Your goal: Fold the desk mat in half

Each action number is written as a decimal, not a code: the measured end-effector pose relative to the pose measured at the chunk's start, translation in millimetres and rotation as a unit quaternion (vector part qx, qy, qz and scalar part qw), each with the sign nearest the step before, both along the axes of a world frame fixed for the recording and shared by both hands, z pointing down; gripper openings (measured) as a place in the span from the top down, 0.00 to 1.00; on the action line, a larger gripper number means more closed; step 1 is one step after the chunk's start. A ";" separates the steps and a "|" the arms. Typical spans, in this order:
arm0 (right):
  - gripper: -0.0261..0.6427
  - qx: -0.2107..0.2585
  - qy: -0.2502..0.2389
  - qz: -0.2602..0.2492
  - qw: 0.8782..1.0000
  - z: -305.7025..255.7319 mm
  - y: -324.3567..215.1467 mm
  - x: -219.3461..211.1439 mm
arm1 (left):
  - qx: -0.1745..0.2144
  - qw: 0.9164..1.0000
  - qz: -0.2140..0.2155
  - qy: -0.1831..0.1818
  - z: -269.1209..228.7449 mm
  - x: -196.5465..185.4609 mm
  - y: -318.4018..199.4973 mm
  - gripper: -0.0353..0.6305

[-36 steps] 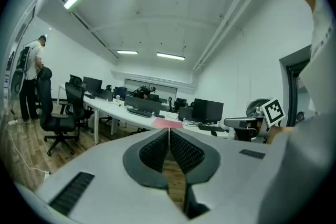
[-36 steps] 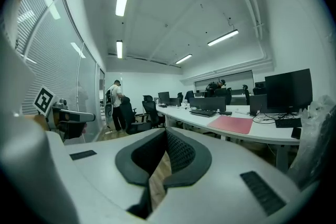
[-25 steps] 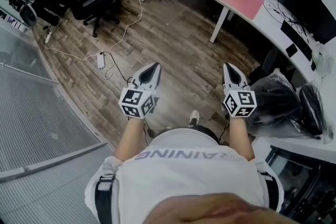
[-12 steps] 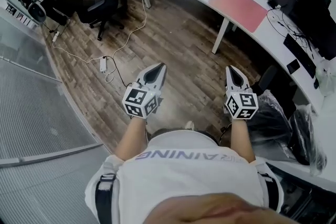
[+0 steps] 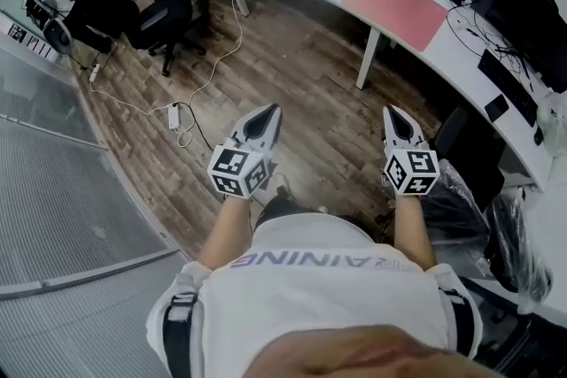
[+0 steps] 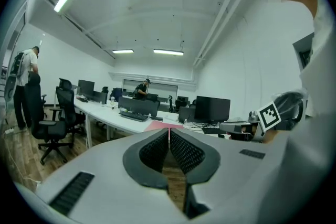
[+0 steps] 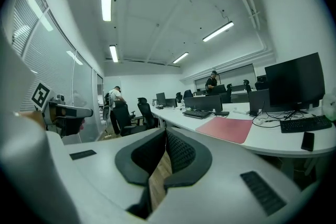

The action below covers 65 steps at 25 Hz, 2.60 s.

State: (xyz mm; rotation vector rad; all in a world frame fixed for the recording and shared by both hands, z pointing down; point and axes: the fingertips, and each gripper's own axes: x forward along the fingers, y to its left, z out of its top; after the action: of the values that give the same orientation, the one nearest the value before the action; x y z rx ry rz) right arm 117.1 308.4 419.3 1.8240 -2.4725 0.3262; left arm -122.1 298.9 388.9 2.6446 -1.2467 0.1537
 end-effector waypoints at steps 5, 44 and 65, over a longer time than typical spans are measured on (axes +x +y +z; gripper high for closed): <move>0.92 0.001 0.011 0.013 1.000 -0.9 -21.1 4.4 | -0.004 1.000 0.014 0.008 4.9 4.0 -28.7 0.89; 0.92 -0.040 0.060 0.076 0.994 -2.8 -243.9 -108.6 | -0.038 0.994 0.096 0.031 29.7 -89.0 -293.5 0.89; 0.92 -0.051 0.009 0.066 0.996 32.3 -435.3 34.7 | -0.057 0.994 0.090 -0.014 40.5 52.2 -468.2 0.89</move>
State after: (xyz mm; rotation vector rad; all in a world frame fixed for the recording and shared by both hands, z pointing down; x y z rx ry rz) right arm 151.8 -127.0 451.6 1.9423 -2.2837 0.4316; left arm -70.0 -169.3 429.4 2.6593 -0.9743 0.2831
